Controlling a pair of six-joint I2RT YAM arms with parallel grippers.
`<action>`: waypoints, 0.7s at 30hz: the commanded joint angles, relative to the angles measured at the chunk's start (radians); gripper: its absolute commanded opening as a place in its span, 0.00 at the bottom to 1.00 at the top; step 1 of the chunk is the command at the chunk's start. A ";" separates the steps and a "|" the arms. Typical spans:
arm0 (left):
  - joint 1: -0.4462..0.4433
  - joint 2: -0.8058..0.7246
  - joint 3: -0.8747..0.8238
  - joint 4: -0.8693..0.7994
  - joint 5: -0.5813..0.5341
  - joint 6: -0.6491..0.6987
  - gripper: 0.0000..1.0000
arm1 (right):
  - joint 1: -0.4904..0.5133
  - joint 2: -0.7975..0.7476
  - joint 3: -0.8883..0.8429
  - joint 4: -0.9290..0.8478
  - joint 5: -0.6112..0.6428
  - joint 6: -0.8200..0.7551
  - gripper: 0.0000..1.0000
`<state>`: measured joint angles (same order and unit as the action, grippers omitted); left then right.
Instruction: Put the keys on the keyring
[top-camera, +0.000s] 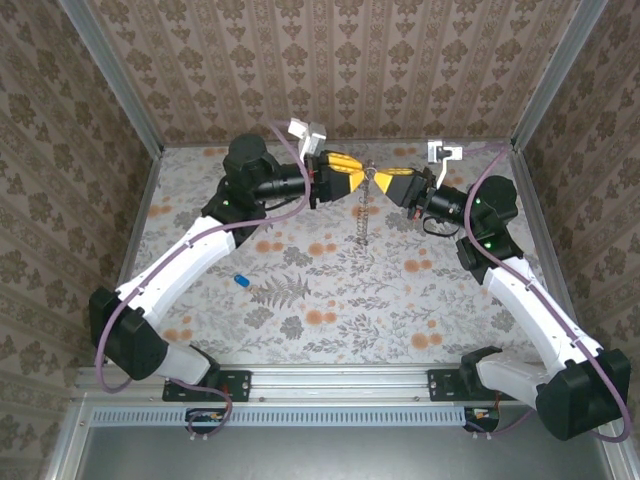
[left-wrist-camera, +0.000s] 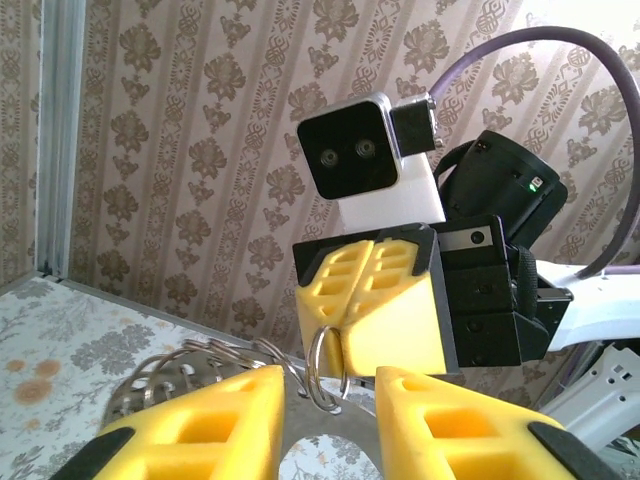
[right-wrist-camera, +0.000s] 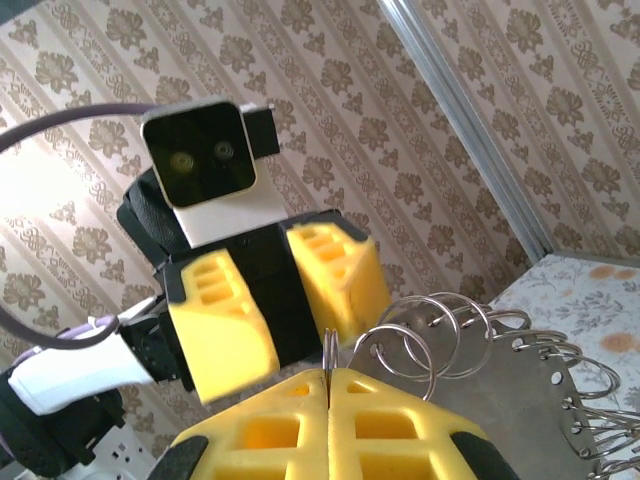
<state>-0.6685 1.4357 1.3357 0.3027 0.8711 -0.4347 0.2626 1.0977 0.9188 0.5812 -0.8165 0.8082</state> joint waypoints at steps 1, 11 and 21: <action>-0.010 0.013 -0.012 0.078 0.011 -0.035 0.28 | 0.007 -0.010 -0.006 0.094 0.038 0.031 0.00; -0.026 0.028 -0.017 0.116 -0.008 -0.057 0.28 | 0.008 -0.008 -0.020 0.122 0.045 0.049 0.00; -0.036 0.050 0.002 0.142 -0.016 -0.070 0.26 | 0.009 -0.014 -0.026 0.120 0.040 0.051 0.00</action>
<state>-0.6975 1.4776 1.3220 0.3992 0.8623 -0.4801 0.2665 1.0977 0.8963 0.6407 -0.7887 0.8452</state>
